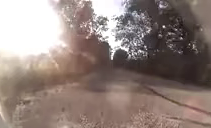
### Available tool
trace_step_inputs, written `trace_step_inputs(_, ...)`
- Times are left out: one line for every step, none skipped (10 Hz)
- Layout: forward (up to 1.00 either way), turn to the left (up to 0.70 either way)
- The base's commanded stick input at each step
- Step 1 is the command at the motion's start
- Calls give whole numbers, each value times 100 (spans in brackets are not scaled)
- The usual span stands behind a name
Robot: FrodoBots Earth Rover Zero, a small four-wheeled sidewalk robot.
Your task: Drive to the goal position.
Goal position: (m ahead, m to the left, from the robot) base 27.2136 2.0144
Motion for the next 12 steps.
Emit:
trace_step_inputs(70,0)
trace_step_inputs(70,0)
trace_step_inputs(70,0)
trace_step_inputs(70,0)
trace_step_inputs(70,0)
trace_step_inputs(70,0)
trace_step_inputs(70,0)
trace_step_inputs(70,0)
trace_step_inputs(70,0)
trace_step_inputs(70,0)
trace_step_inputs(70,-2)
trace_step_inputs(70,-4)
